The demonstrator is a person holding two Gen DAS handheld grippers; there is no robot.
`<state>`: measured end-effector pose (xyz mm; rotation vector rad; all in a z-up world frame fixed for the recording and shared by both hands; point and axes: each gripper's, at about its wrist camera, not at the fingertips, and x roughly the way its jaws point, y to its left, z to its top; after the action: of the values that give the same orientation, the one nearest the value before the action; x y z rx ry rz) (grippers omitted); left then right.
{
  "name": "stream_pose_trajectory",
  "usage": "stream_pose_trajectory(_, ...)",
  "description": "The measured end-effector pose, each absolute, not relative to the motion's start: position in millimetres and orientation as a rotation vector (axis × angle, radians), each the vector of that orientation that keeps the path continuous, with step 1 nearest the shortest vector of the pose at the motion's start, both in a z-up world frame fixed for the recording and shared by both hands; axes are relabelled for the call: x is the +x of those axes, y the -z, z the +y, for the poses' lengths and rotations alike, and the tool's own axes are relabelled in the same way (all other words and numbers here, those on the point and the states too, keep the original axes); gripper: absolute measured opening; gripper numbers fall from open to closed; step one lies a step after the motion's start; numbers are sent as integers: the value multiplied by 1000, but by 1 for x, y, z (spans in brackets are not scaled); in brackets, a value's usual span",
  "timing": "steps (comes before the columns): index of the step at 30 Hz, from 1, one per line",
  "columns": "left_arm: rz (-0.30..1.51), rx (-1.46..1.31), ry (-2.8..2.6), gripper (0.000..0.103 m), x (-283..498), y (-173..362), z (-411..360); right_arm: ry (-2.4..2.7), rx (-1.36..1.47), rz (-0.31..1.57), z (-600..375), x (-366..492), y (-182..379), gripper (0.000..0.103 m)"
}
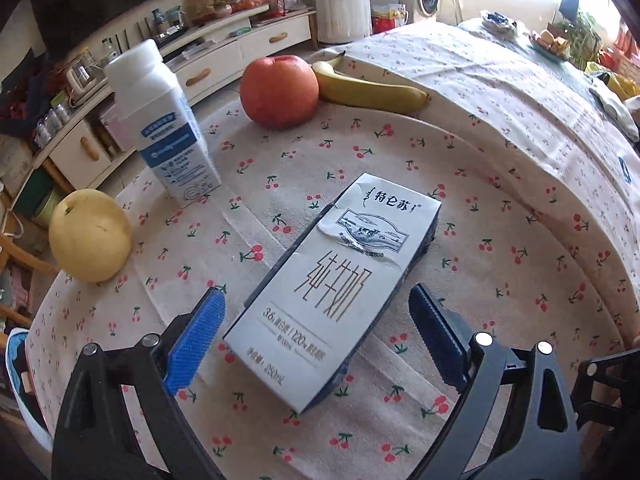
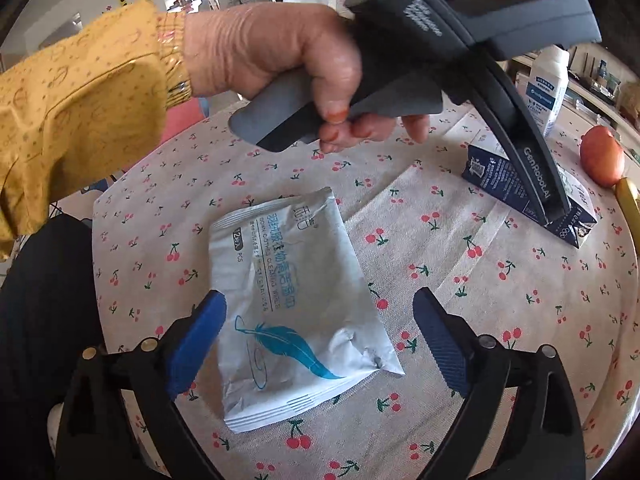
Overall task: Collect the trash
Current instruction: 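Grasp the white milk carton with the left tool while the right tool lowers onto the feather wipes pack, then lift the milk carton with the left tool while the right tool grasps the feather wipes pack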
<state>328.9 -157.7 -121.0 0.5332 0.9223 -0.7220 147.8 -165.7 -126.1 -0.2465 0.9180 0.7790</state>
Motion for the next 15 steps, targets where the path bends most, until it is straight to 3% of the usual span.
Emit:
stream_pose_trajectory(6,955,578,751,93,340,135,-174,-792,-250,927,-162,153,131,94)
stream_pose_trajectory(12,947,511,743,73,336,133,-172,-793,-292,919,-149,150,135,94)
stream_pose_trajectory(15,934,484,716,69,326,131,-168,-787,-301,920,-148,149,136,94)
